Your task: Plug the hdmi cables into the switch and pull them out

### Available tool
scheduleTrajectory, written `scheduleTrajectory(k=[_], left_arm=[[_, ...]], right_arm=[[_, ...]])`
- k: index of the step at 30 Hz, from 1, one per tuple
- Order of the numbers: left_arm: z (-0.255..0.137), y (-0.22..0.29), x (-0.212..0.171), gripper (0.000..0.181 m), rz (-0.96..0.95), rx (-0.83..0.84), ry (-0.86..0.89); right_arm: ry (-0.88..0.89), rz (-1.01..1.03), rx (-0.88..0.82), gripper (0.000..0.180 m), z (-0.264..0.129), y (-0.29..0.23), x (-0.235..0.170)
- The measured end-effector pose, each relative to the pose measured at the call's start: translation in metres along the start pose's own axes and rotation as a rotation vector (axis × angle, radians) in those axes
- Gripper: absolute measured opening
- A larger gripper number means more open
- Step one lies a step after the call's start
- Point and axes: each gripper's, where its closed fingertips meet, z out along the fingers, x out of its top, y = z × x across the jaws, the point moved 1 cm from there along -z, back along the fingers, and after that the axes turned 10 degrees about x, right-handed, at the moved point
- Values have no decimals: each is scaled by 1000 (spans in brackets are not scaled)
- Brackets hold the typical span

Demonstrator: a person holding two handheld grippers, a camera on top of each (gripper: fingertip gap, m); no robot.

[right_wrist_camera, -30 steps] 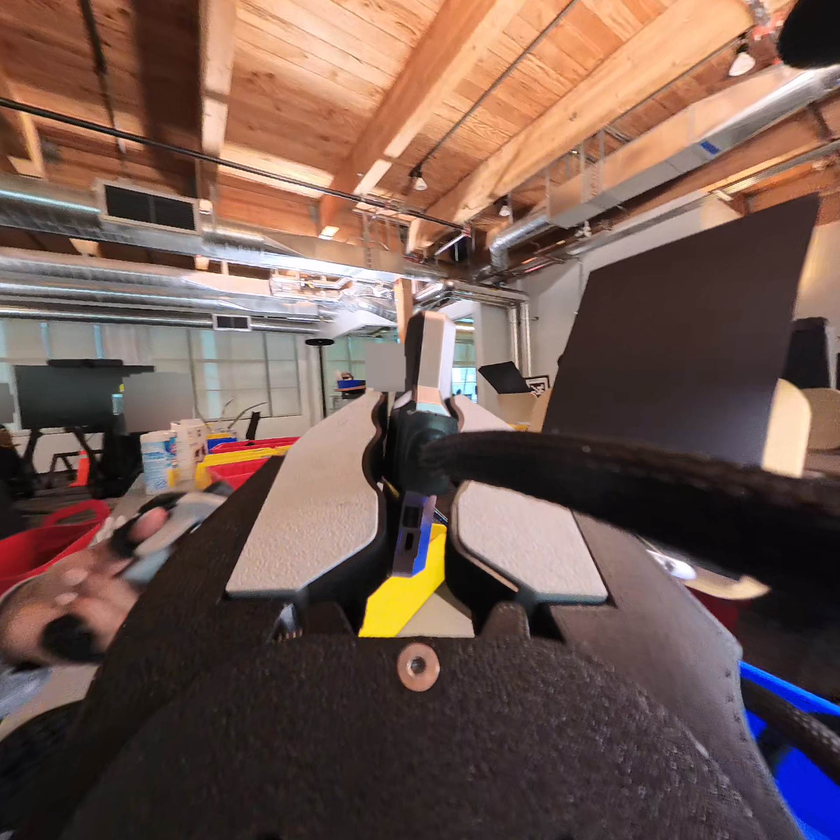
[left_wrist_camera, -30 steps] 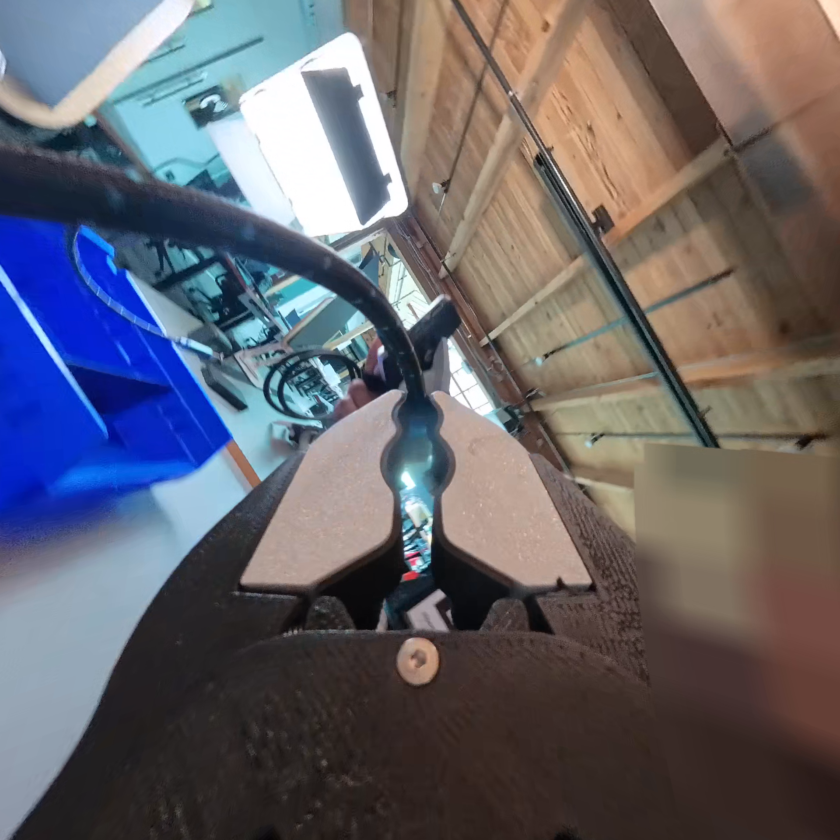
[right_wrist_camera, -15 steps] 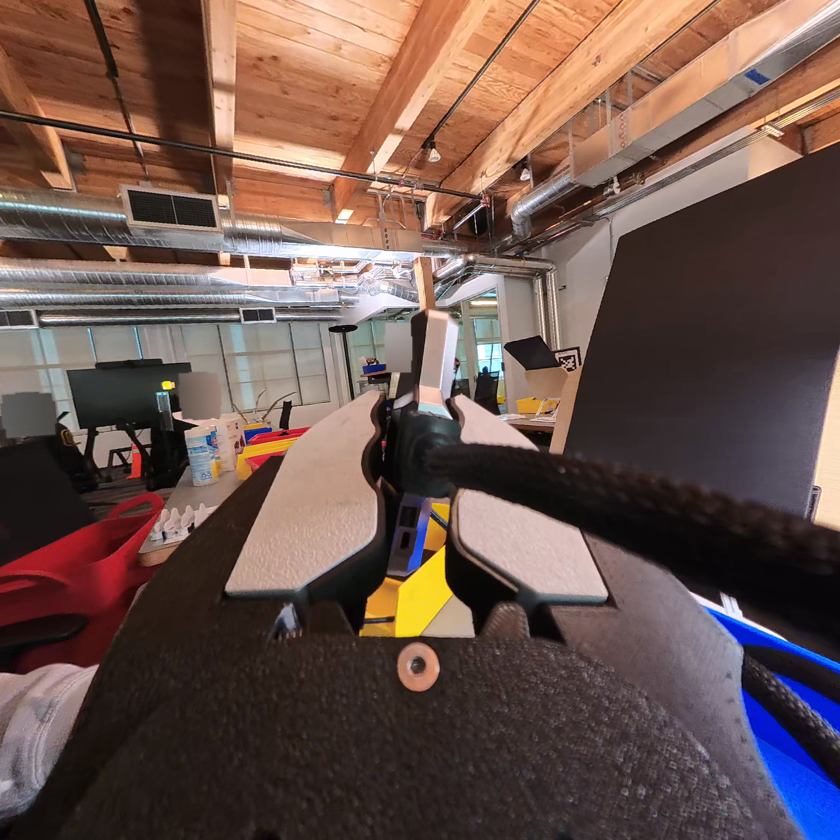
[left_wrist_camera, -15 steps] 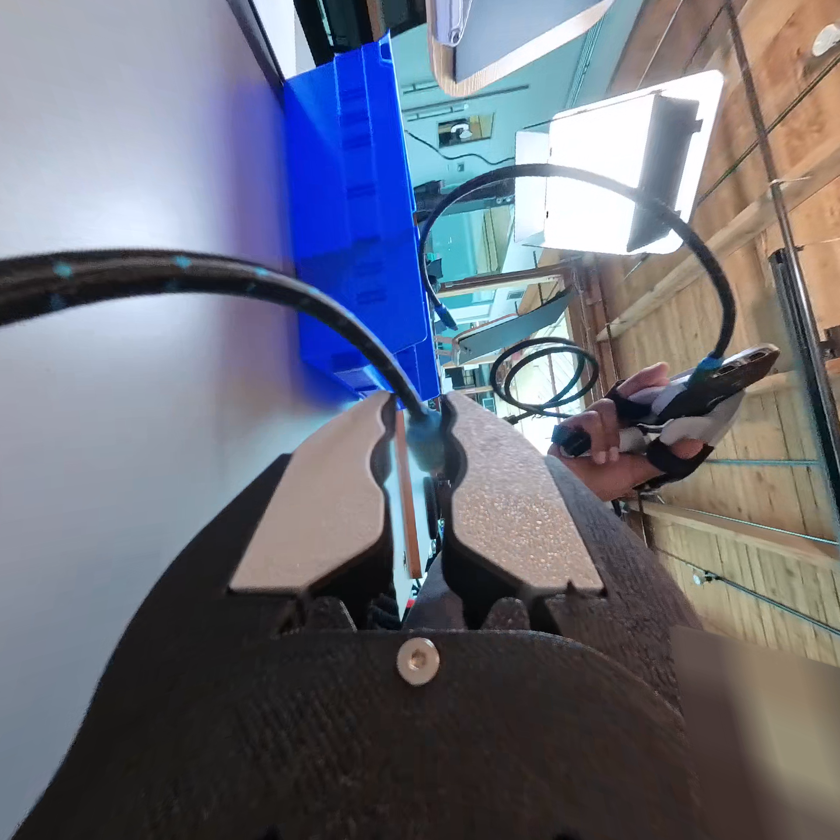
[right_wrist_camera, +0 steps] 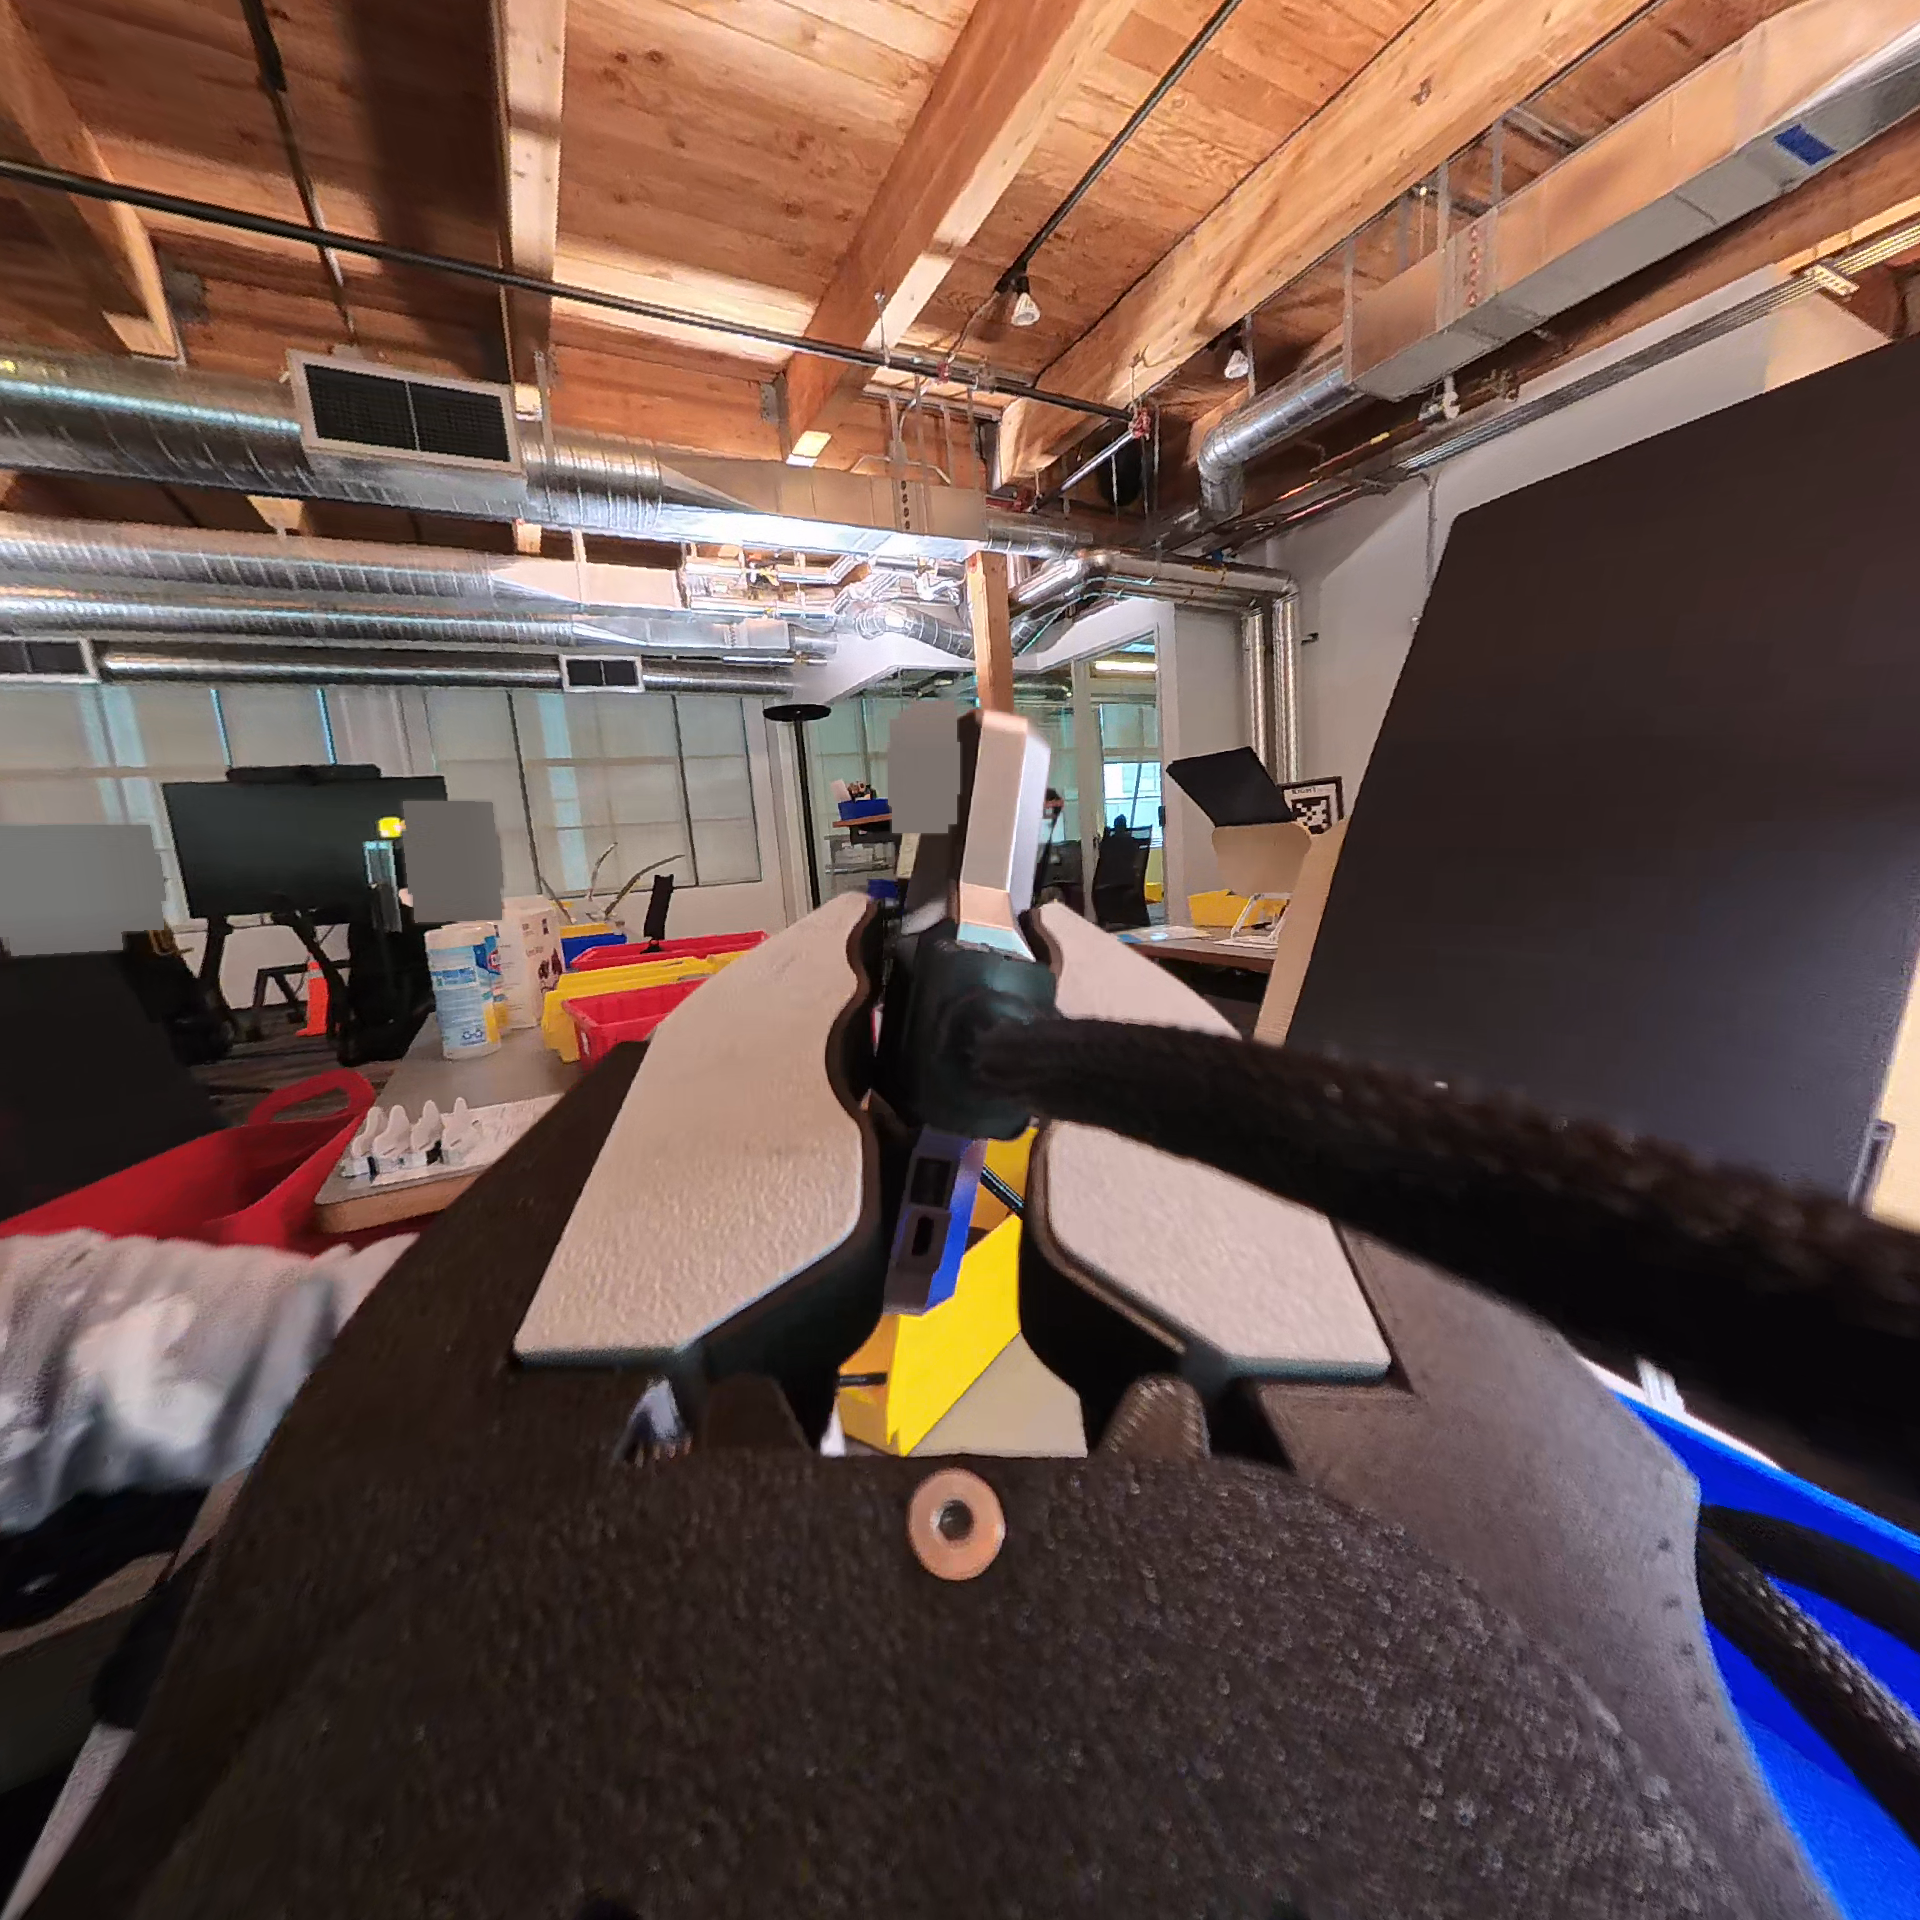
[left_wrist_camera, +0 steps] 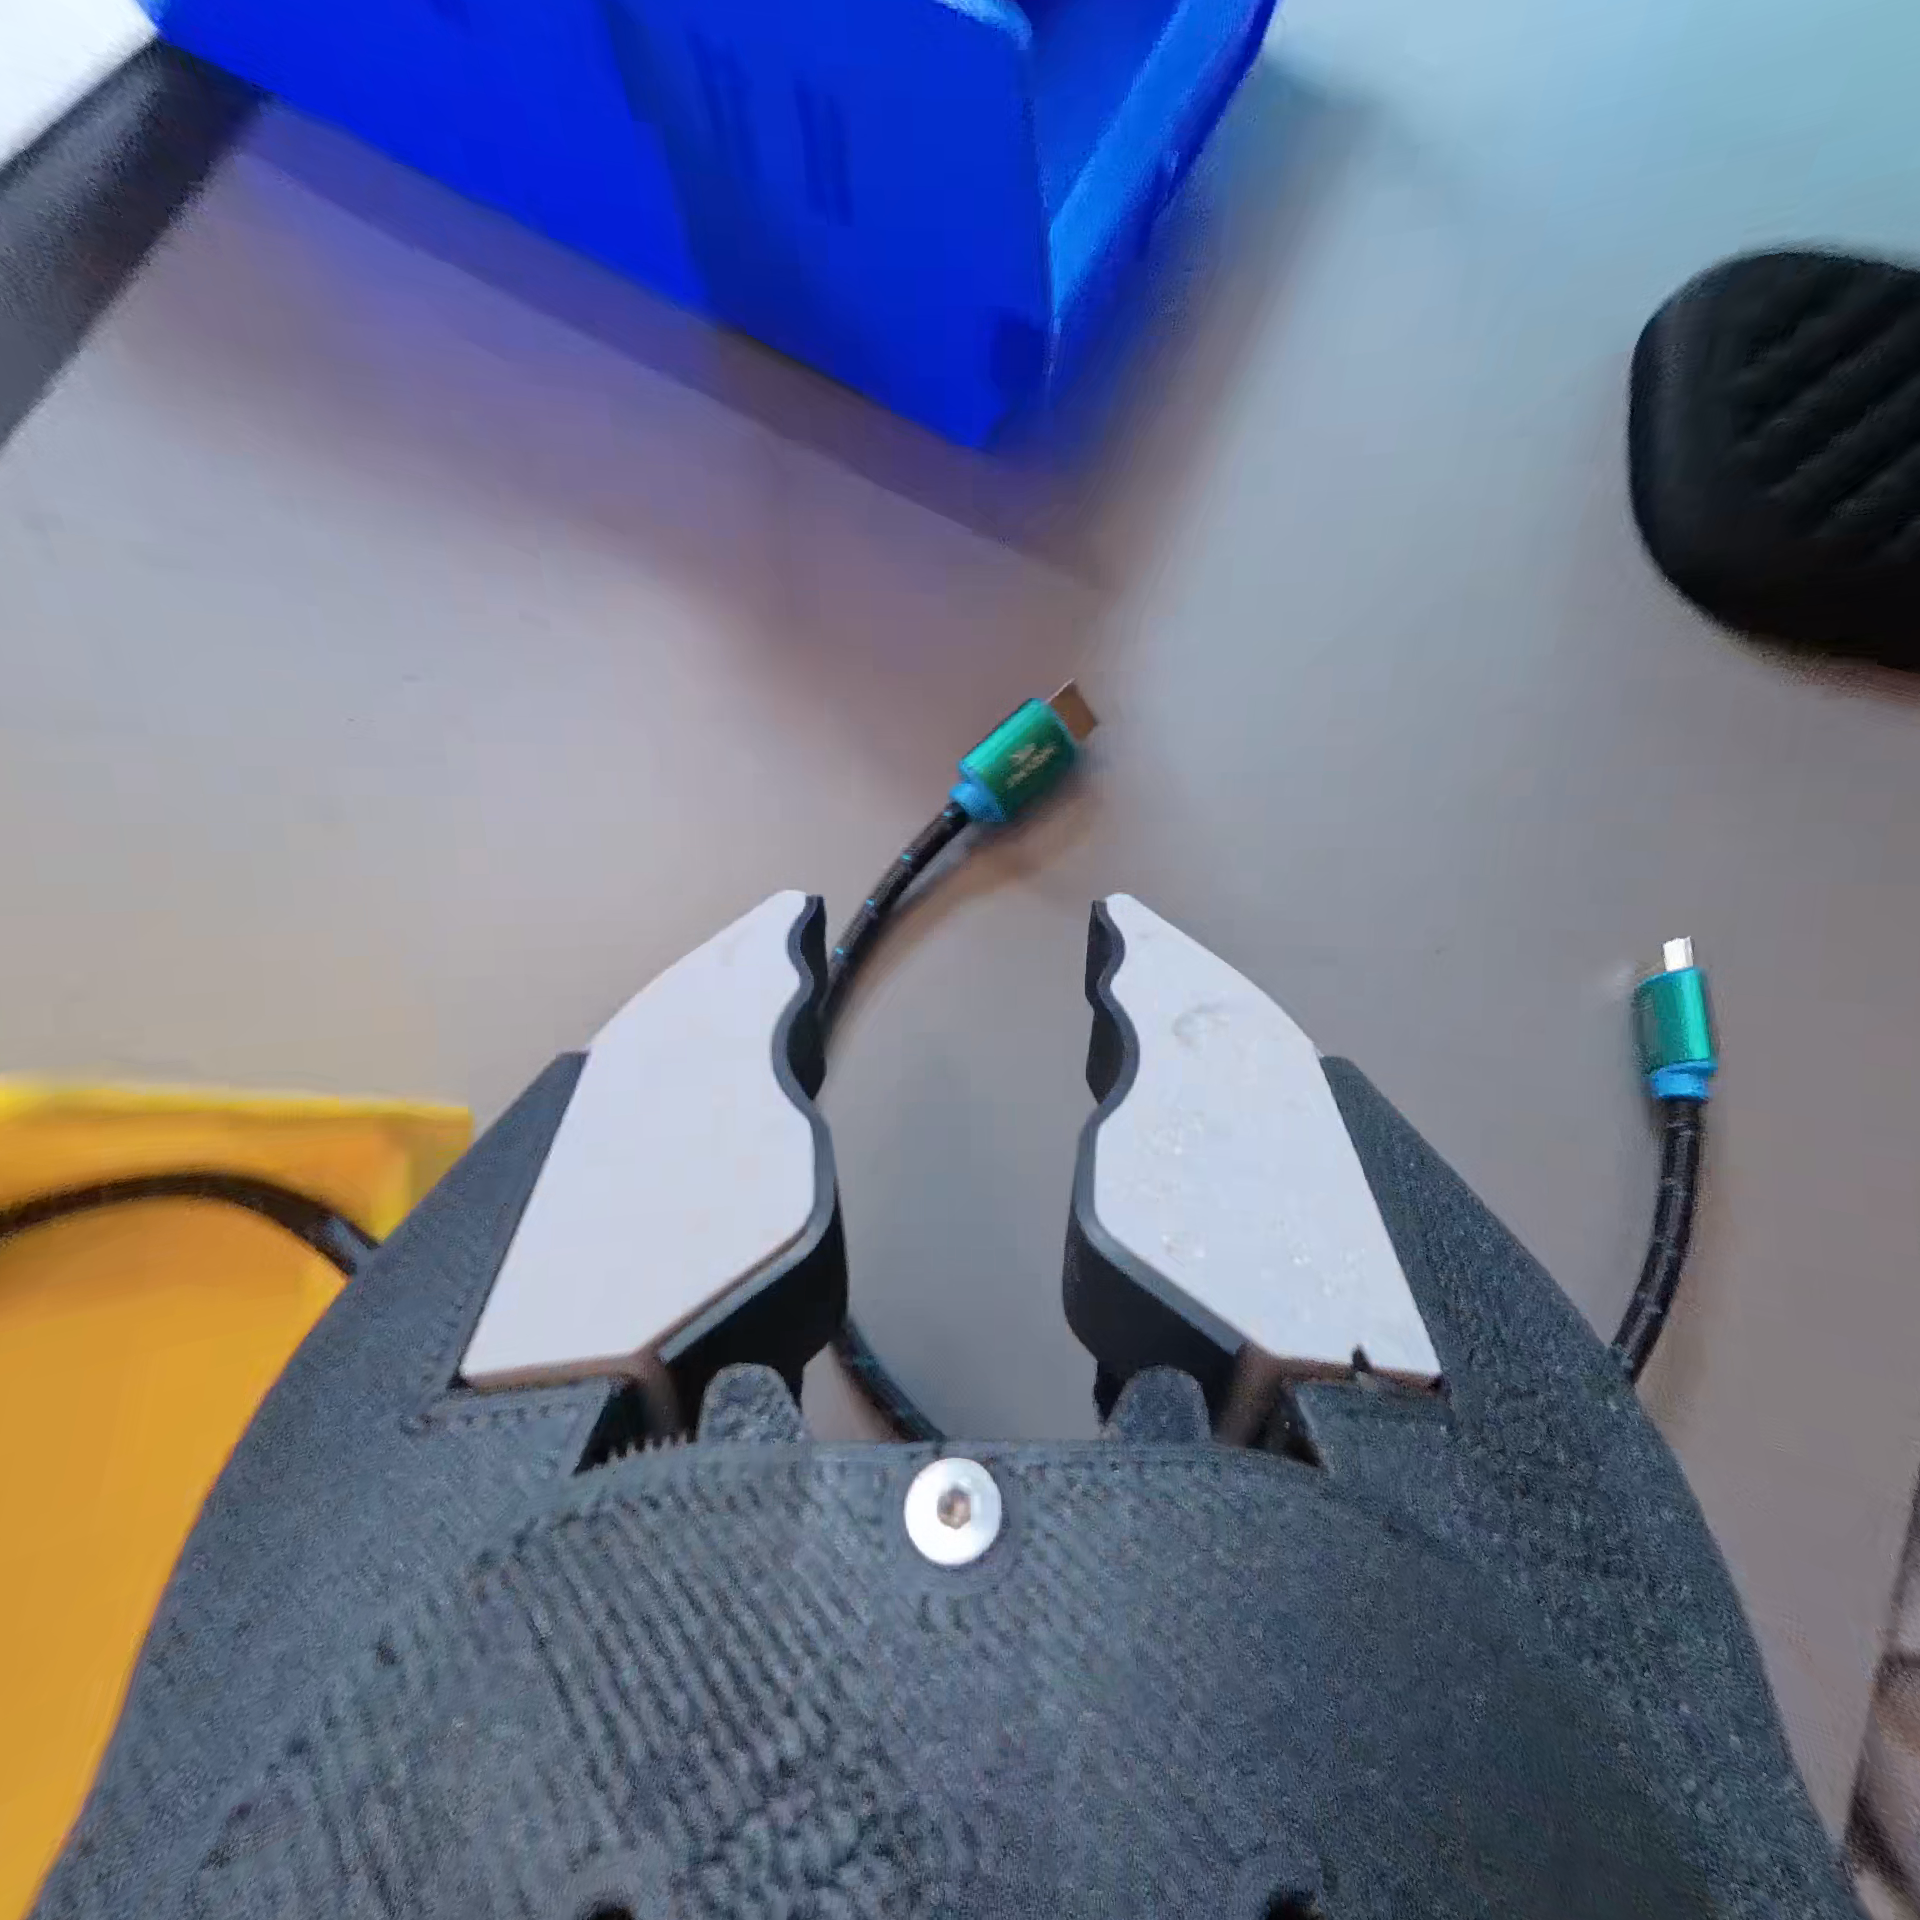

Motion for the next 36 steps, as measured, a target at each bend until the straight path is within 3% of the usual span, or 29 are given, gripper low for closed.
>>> scheduleTrajectory(k=[8,13,18,20,24,29,33,36], left_arm=[[59,7,-11,49,387,-211,-207],[69,21,-12,41,467,-312,-185],[70,20,-13,18,449,-331,-186],[66,17,-13,17,443,-296,-188],[22,9,30,17,315,-257,10],[-74,-24,88,15,234,-47,274],[-123,-37,109,12,252,212,323],[-130,-21,120,11,256,239,321]], right_arm=[[32,-18,96,25,-6,-9,6],[74,-11,117,25,-16,-7,16],[99,-4,103,25,-24,-1,20],[103,-1,102,25,-26,1,20],[98,0,102,25,-30,4,20],[-65,92,125,26,-28,7,-5],[-243,173,150,25,-20,4,-37],[-323,212,201,26,-5,-6,-60]])
